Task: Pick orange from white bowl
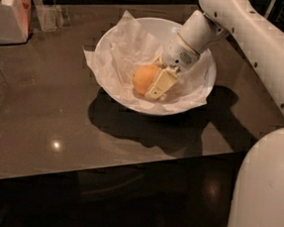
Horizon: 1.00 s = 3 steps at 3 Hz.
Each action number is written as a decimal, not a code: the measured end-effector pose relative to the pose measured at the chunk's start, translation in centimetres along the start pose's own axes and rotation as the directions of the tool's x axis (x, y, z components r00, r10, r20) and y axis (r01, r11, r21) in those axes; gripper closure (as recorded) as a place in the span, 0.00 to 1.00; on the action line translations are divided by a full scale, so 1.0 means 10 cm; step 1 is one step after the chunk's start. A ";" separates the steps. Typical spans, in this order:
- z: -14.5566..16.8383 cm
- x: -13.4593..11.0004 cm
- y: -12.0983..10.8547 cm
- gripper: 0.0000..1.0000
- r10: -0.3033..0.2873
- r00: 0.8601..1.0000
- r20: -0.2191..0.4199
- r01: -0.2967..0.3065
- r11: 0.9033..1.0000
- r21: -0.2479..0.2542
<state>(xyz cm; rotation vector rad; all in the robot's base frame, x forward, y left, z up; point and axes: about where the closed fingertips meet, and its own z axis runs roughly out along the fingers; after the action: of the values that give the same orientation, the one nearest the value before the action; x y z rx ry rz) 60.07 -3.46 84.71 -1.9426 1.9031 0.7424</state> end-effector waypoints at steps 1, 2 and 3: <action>-0.02 0.05 0.01 0.87 0.013 1.000 0.015 -0.014 1.000 0.018; -0.24 -0.03 0.15 1.00 -0.018 0.999 0.039 0.015 0.997 0.081; -0.64 -0.13 0.47 1.00 -0.064 0.996 0.058 0.051 0.979 0.196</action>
Offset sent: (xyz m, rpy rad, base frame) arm -0.0311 -0.0276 0.0651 0.0676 -0.1652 -0.0529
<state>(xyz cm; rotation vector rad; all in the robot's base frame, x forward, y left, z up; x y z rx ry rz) 56.29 -6.28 91.24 -1.8234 1.8008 0.5714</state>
